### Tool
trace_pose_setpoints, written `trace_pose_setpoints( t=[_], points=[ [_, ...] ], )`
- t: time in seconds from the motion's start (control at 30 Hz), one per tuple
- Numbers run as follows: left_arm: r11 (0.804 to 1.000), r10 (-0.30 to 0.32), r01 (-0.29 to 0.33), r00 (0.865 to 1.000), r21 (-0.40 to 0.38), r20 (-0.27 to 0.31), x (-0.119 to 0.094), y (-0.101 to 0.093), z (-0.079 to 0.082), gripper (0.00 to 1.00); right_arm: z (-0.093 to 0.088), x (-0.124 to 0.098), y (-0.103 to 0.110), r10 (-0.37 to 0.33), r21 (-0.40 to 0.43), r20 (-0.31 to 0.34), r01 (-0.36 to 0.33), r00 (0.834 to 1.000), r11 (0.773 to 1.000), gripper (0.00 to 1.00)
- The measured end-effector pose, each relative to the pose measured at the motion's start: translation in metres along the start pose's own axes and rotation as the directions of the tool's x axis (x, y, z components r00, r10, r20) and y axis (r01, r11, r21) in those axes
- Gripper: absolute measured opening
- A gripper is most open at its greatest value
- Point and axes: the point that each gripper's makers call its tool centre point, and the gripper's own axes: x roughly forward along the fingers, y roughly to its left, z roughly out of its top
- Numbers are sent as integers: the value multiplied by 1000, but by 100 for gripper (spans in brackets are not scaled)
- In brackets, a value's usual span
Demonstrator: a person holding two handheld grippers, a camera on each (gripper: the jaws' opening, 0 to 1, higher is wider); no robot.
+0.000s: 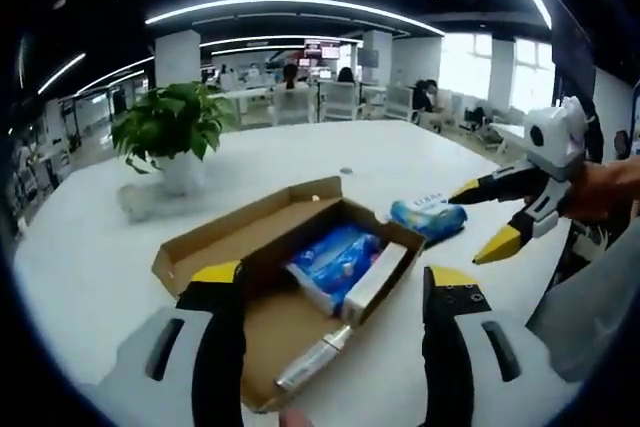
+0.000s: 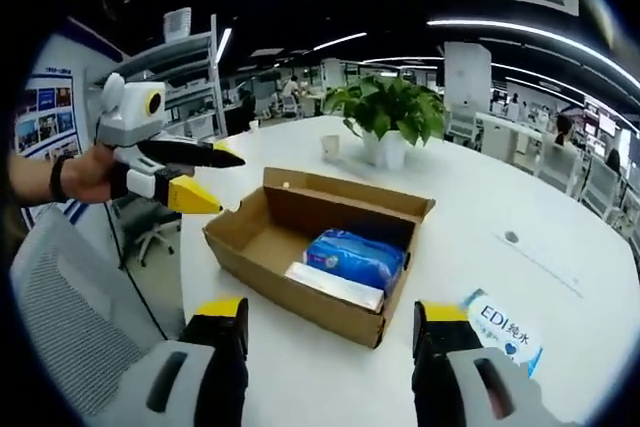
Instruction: Operate the shoe box by opening the lid, removing the specified soft item, and placing it in the target area until the item is outside and the box remains undamaged.
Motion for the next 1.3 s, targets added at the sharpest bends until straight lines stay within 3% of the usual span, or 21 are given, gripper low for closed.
trace_pose_setpoints(
  t=[0.53, 0.9, 1.1, 1.3],
  points=[
    [1000, 9, -9, 1000, 28, -5, -1, -6, -3, 70, 27, 52, -12, 59, -182, -110, -78, 992, 980, 63],
    [999, 6, -6, 1000, 43, -11, 0, -9, -4, 70, 33, 85, -12, 82, -329, -215, -152, 973, 932, 62],
    [999, 2, -1, 1000, 54, -12, 0, -12, -3, 69, 37, 99, -10, 92, -349, -228, -170, 969, 922, 62],
    [999, -3, 4, 1000, 46, -15, 0, -13, -5, 69, 37, 112, -8, 100, -418, -283, -217, 954, 882, 63]
  ],
)
